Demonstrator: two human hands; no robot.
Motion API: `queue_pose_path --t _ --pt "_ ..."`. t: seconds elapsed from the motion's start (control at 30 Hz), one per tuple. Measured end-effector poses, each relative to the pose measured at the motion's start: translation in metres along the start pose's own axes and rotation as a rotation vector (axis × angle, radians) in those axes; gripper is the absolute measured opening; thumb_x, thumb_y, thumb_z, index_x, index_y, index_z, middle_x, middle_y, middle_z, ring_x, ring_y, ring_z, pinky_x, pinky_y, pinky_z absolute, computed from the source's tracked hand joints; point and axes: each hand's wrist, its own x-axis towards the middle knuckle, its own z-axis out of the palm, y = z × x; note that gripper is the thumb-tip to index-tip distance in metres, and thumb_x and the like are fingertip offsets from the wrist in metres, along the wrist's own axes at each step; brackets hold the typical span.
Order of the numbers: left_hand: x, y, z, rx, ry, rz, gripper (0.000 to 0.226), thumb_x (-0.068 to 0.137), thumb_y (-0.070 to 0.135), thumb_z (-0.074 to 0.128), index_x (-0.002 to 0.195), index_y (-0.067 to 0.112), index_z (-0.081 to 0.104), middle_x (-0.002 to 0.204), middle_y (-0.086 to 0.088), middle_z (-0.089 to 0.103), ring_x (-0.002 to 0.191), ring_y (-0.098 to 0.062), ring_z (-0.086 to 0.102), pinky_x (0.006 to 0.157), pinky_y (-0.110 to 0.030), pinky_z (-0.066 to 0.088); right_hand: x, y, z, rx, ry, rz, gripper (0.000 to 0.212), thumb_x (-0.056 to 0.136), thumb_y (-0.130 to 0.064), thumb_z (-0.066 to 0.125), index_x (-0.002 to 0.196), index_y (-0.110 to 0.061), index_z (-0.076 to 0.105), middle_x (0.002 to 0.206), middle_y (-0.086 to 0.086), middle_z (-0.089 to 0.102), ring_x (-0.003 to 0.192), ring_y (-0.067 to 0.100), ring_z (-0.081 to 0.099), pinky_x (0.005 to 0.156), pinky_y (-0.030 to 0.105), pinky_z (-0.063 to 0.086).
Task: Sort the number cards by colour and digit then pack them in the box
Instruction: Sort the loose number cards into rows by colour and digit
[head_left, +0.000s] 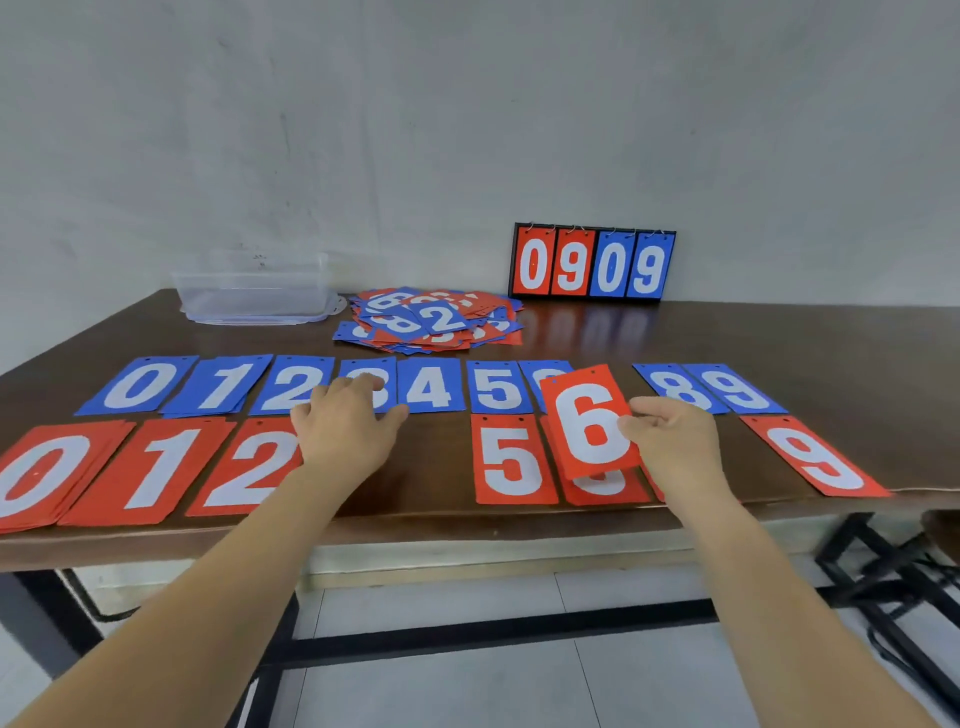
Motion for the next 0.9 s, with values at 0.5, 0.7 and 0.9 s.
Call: queue_pose_path --t 0.5,0.7,0.9 --pt "-0.011 0.045 0.030 0.037 -0.023 -0.072 0.054 0.091 0.050 0.057 0.138 0.027 0.046 0.141 -0.002 0.049 0.133 -0.024 0.039 0.109 -0.046 0.028 0.000 0.027 0.013 -0.714 -0.060 -0.344 0.041 0.094 -0.024 0.058 0.133 -0.022 0.044 0.123 -0.001 0.052 0.108 0.015 0.054 0.071 0.024 0.044" --pt "-0.002 0.047 0.030 0.034 0.010 -0.035 0.051 0.090 0.051 0.057 0.136 0.028 0.049 0.141 -0.001 0.050 0.132 -0.023 0.039 0.108 -0.045 0.028 0.012 0.012 0.027 -0.574 -0.112 -0.450 0.042 0.094 -0.028 0.059 0.134 -0.022 0.046 0.124 -0.002 0.053 0.111 0.013 0.053 0.078 0.027 0.048" --pt "0.031 0.042 0.028 0.061 -0.005 0.013 0.051 0.092 0.050 0.055 0.136 0.027 0.048 0.140 0.001 0.050 0.131 -0.021 0.040 0.107 -0.042 0.027 0.039 -0.023 0.064 -0.539 -0.152 -0.488 0.035 0.093 -0.028 0.058 0.127 -0.021 0.051 0.121 -0.001 0.054 0.109 0.018 0.056 0.080 0.034 0.051"
